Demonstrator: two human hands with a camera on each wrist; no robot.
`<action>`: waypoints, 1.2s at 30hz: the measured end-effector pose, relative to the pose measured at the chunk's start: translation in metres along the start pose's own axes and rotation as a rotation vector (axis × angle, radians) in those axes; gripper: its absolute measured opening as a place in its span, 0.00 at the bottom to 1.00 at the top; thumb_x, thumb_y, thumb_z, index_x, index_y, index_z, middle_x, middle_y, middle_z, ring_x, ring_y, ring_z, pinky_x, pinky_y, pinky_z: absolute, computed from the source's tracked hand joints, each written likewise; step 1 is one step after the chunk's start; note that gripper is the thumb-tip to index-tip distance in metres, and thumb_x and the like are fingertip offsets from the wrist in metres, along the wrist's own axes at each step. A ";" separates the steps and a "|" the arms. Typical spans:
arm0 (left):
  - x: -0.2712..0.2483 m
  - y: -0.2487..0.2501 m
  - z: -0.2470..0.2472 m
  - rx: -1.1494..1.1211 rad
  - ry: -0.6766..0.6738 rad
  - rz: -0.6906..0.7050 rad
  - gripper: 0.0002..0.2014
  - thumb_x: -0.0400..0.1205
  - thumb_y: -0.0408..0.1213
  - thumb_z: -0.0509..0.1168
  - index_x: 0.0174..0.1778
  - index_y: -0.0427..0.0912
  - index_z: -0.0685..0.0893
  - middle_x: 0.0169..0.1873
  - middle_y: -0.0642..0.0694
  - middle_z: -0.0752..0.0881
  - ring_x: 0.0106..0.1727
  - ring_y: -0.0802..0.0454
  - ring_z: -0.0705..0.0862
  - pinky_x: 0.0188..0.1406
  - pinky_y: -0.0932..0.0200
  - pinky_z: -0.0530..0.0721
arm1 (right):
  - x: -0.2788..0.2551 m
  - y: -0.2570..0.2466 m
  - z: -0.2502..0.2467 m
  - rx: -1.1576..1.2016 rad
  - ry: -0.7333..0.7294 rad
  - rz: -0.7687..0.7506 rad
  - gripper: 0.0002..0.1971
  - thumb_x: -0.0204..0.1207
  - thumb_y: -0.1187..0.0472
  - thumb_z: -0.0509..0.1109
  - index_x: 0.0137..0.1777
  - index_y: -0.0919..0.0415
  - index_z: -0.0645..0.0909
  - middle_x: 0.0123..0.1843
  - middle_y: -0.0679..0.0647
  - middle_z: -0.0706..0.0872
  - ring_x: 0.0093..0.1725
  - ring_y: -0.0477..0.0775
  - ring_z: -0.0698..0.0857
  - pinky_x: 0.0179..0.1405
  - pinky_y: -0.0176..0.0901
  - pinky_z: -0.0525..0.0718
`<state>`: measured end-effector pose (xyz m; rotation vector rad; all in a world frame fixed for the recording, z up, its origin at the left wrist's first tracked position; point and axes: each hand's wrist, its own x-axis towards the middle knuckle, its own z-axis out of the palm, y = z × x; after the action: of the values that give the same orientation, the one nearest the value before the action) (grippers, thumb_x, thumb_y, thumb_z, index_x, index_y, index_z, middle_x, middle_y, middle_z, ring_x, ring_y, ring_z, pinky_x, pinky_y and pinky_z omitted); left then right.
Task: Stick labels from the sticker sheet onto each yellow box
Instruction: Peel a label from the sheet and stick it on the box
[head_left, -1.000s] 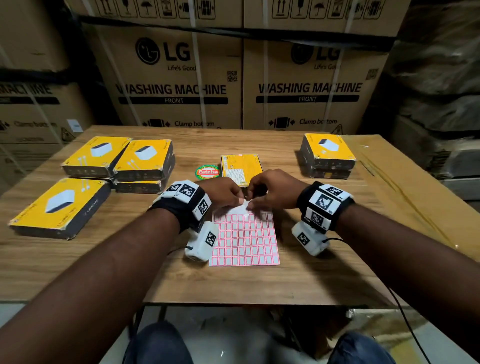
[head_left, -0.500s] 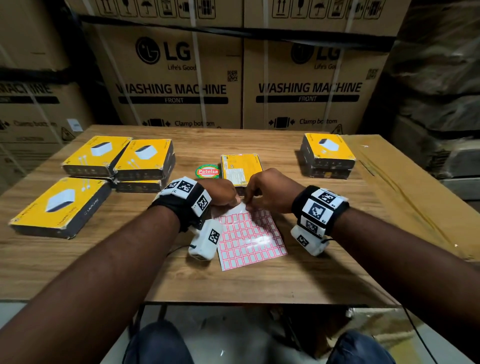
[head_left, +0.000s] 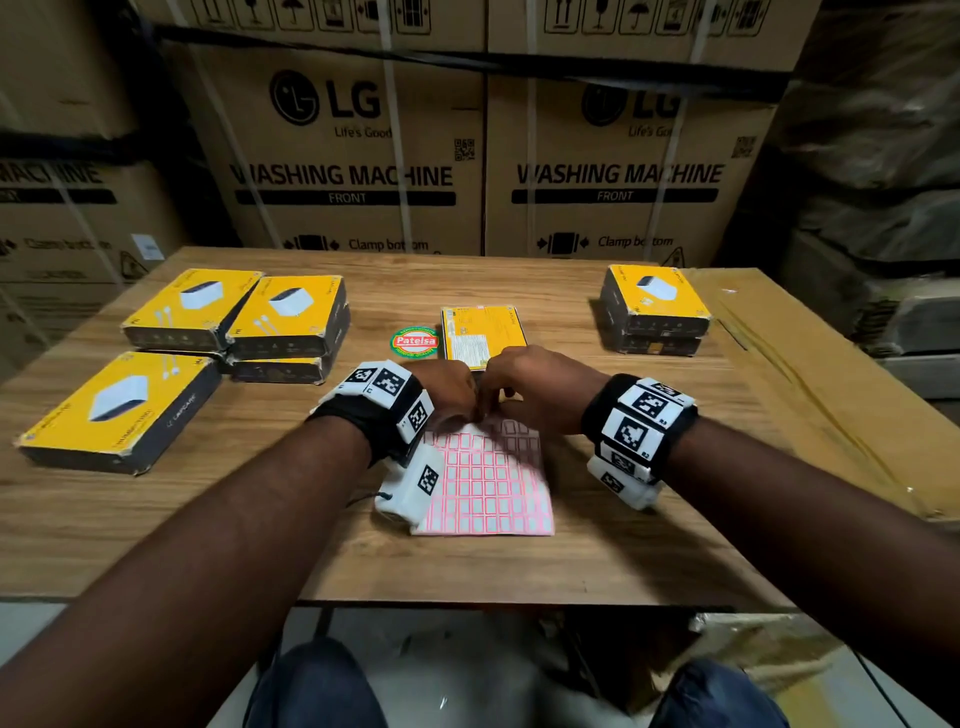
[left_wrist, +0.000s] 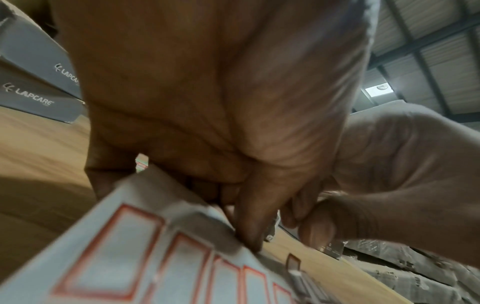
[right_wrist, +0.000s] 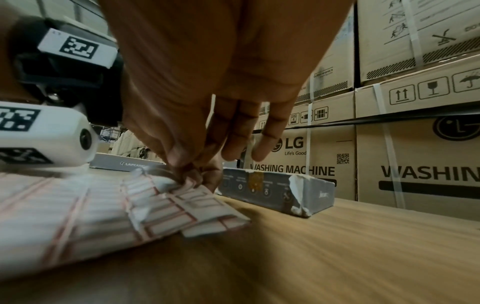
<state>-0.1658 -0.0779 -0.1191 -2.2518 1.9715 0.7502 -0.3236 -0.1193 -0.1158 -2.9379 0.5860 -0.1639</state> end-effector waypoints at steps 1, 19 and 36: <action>-0.001 0.000 0.000 -0.004 0.000 0.009 0.08 0.80 0.40 0.69 0.36 0.43 0.83 0.27 0.51 0.79 0.28 0.56 0.76 0.30 0.63 0.75 | 0.000 0.001 0.001 0.030 0.017 -0.002 0.06 0.74 0.63 0.72 0.50 0.55 0.86 0.47 0.50 0.86 0.44 0.47 0.78 0.44 0.47 0.80; 0.000 -0.005 0.002 -0.043 0.006 0.007 0.09 0.80 0.37 0.66 0.42 0.35 0.89 0.34 0.38 0.88 0.35 0.47 0.81 0.39 0.55 0.77 | 0.002 0.009 0.007 0.085 -0.050 0.099 0.07 0.75 0.59 0.73 0.52 0.53 0.89 0.48 0.48 0.87 0.41 0.43 0.80 0.34 0.31 0.73; 0.000 -0.004 0.005 -0.047 0.027 -0.009 0.07 0.76 0.30 0.65 0.39 0.36 0.89 0.30 0.43 0.86 0.33 0.46 0.82 0.36 0.57 0.79 | -0.003 0.011 0.006 0.130 -0.082 0.088 0.09 0.75 0.53 0.74 0.52 0.54 0.84 0.46 0.50 0.88 0.43 0.51 0.83 0.43 0.45 0.82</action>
<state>-0.1637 -0.0755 -0.1247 -2.3075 1.9747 0.7780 -0.3297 -0.1277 -0.1232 -2.7733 0.6653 -0.0683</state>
